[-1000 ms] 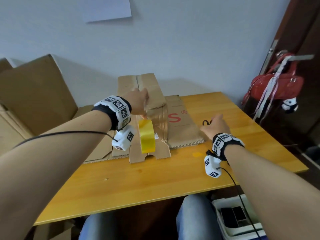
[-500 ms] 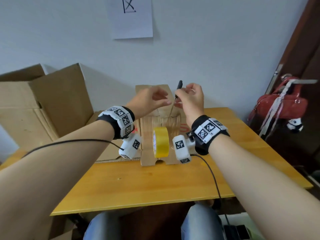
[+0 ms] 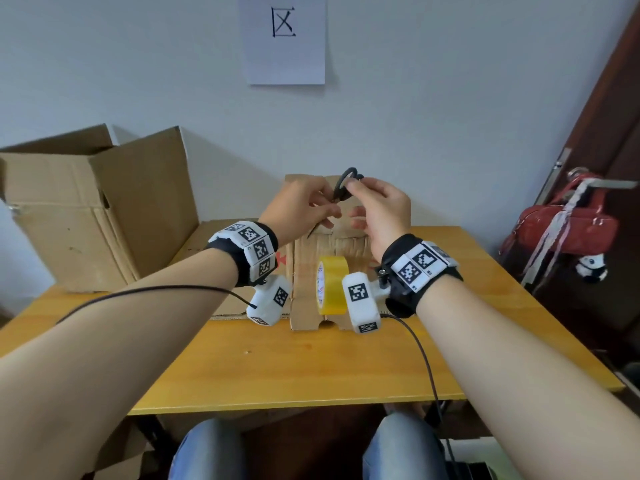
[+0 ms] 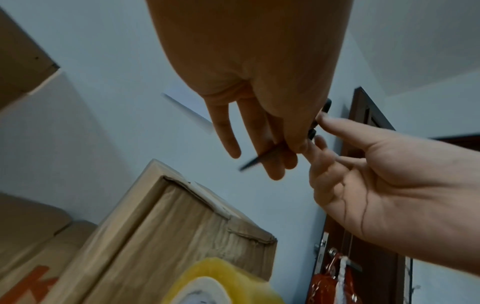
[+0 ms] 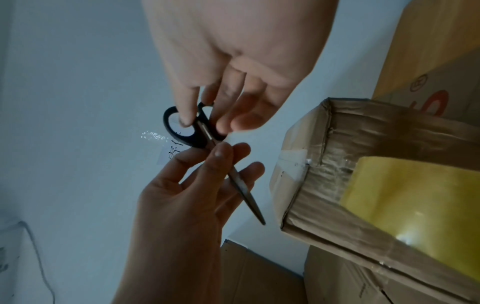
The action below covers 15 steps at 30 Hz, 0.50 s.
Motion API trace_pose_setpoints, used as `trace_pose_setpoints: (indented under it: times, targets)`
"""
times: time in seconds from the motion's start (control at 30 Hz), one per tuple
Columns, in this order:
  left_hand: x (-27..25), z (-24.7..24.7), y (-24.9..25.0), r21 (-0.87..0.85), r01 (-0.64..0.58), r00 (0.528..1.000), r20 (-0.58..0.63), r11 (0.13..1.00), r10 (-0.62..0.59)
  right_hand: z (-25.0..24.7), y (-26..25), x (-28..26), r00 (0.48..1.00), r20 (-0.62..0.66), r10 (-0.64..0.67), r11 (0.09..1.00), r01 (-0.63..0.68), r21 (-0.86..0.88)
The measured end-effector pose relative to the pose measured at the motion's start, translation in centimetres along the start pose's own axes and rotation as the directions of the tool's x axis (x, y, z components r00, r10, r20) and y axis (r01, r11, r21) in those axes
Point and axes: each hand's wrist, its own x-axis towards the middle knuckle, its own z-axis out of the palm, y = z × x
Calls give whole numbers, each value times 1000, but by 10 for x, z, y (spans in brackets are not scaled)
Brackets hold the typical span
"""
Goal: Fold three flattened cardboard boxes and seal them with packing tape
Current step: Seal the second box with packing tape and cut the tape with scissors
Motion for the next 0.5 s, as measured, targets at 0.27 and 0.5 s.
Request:
trace_pose_setpoints:
  times: [0.27,0.5]
  targets:
    - [-5,1,2,-39,26,994,-107,999,-30,6,-5,-2,997,-11,-80,967,75,-242]
    - [-9,2,-5,85,-4,1000,16,996,2,5,-3,2,993,112,43,943,-3,-332]
